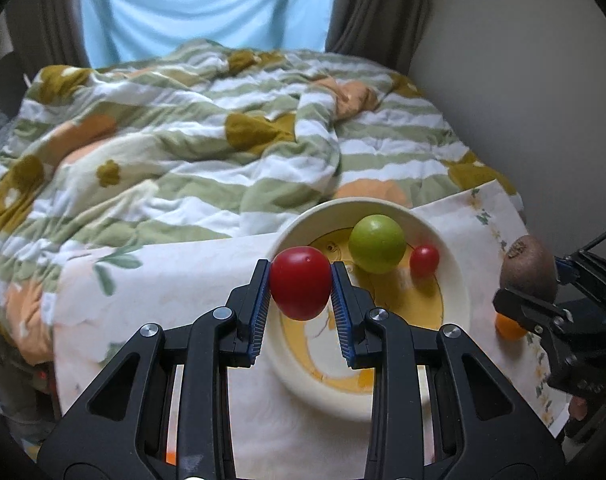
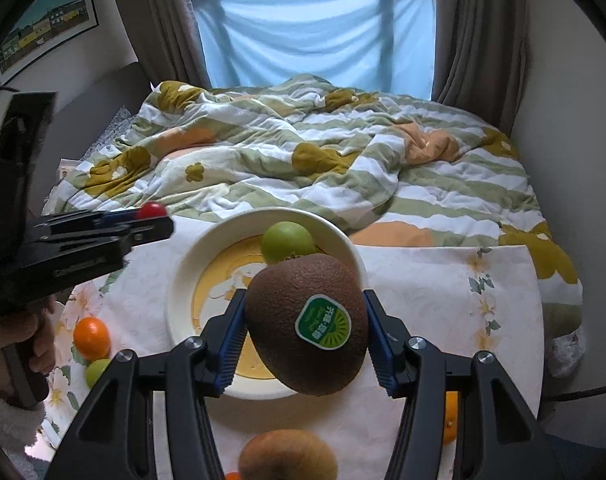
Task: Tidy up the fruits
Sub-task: 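Drop the red tomato into the bowl with the left tool while the right tool carries the kiwi, then lower the kiwi into the duck bowl and open the right tool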
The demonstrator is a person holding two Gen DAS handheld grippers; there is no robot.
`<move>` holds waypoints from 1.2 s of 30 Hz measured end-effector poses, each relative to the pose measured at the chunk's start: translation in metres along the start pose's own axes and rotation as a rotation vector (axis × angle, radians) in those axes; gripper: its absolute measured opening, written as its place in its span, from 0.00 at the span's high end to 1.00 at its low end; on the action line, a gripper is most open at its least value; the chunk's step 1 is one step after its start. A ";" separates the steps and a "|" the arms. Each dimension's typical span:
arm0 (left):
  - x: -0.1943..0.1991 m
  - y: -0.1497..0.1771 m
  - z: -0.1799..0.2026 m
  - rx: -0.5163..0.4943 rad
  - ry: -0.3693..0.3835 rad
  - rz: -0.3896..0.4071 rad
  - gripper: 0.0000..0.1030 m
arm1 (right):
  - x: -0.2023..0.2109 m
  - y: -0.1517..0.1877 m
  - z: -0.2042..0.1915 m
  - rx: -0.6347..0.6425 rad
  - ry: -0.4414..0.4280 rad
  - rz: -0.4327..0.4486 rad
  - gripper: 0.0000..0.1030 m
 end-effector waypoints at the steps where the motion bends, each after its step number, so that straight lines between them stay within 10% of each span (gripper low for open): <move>1: -0.008 0.000 0.002 -0.005 0.000 -0.011 0.65 | -0.004 0.001 0.004 -0.004 -0.004 -0.009 0.50; 17: -0.045 -0.002 0.013 -0.113 0.007 -0.070 0.61 | -0.021 0.008 0.027 -0.050 -0.009 -0.064 0.50; 18: -0.044 -0.003 0.014 -0.116 0.006 -0.072 0.57 | -0.020 0.008 0.028 -0.052 -0.008 -0.064 0.50; 20: -0.041 -0.004 0.013 -0.126 0.002 -0.070 0.00 | -0.018 0.007 0.029 -0.054 -0.004 -0.062 0.50; 36: 0.008 0.011 -0.023 -0.109 -0.125 -0.071 0.00 | -0.037 0.007 0.002 0.076 -0.128 -0.115 0.50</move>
Point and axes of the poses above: each gripper's, at about its wrist camera, not at the fingertips, and x roughly against the way its jaws point, z to its right, y to its underside, the point moved 2 cm from there along -x, roughly the way its jaws point, and after that the axes turned 15 degrees about z, right-handed, at the moved point
